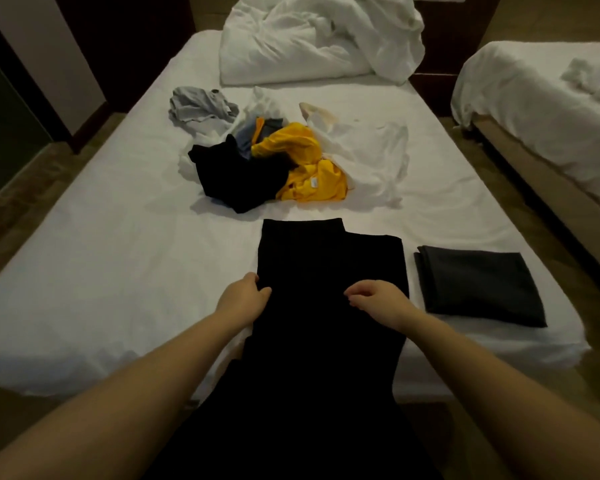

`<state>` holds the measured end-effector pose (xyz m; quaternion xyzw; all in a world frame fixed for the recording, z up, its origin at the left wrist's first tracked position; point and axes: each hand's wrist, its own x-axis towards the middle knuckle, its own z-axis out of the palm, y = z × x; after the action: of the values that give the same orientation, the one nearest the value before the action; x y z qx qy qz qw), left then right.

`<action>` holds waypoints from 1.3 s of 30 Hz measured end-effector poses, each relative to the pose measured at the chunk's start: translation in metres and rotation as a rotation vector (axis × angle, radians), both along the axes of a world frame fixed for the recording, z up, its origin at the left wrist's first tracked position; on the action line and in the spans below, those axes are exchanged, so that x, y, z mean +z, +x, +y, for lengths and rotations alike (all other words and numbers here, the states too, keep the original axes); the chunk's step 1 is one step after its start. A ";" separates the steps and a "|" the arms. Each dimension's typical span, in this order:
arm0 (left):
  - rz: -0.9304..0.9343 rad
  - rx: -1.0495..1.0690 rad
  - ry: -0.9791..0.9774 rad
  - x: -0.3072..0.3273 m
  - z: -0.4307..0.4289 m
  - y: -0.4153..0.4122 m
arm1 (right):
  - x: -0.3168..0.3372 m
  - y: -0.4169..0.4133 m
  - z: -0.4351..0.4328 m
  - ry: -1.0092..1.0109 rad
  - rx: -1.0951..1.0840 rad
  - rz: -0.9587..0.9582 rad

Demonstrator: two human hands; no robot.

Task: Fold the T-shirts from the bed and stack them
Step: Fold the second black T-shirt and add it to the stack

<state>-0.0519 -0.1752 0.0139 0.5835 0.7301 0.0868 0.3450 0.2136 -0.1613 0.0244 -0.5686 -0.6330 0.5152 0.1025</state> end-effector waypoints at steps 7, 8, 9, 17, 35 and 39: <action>-0.152 0.169 0.064 -0.032 0.063 0.005 | -0.022 -0.011 0.091 0.150 -0.045 -0.118; -0.189 0.183 0.079 -0.033 0.072 0.004 | -0.024 -0.016 0.102 0.181 -0.029 -0.158; -0.227 0.191 0.089 -0.034 0.080 0.003 | -0.027 -0.021 0.112 0.214 -0.014 -0.203; -0.526 0.350 0.081 -0.049 0.117 -0.006 | -0.051 -0.083 0.161 0.379 0.166 -0.365; -0.899 0.287 0.086 -0.043 0.146 -0.010 | -0.030 -0.110 0.193 0.023 0.031 0.022; -0.442 -0.038 0.257 -0.031 0.156 -0.008 | -0.020 -0.104 0.198 -0.046 0.011 0.206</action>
<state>-0.0594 -0.0191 -0.0172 0.6029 0.6090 0.2978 0.4206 0.1099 0.0371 0.0047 -0.5112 -0.6103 0.5860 0.1512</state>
